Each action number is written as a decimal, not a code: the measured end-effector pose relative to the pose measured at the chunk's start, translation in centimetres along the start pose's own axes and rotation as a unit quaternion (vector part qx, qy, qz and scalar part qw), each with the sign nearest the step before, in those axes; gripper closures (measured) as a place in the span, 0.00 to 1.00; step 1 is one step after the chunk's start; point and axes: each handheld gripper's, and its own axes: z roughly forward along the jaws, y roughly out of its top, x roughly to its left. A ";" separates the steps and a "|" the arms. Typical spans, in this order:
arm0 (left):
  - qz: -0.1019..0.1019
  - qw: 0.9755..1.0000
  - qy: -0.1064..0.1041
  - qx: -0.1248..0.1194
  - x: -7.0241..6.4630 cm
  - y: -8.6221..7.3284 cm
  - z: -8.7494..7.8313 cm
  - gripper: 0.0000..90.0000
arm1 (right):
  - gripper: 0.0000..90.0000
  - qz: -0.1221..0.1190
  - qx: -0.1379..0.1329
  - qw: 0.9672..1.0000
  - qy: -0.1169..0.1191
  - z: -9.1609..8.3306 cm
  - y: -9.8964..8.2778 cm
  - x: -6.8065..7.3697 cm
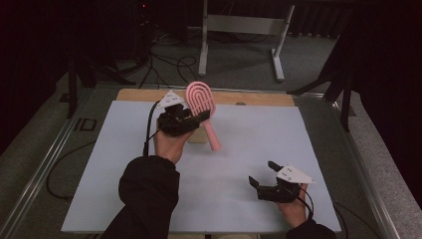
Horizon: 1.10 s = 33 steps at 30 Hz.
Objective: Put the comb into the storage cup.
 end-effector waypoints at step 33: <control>0.007 1.000 0.020 -0.008 1.1 1.2 0.1 0.73 | 0.11 0.000 -0.002 1.000 0.000 -0.1 0.1 0.0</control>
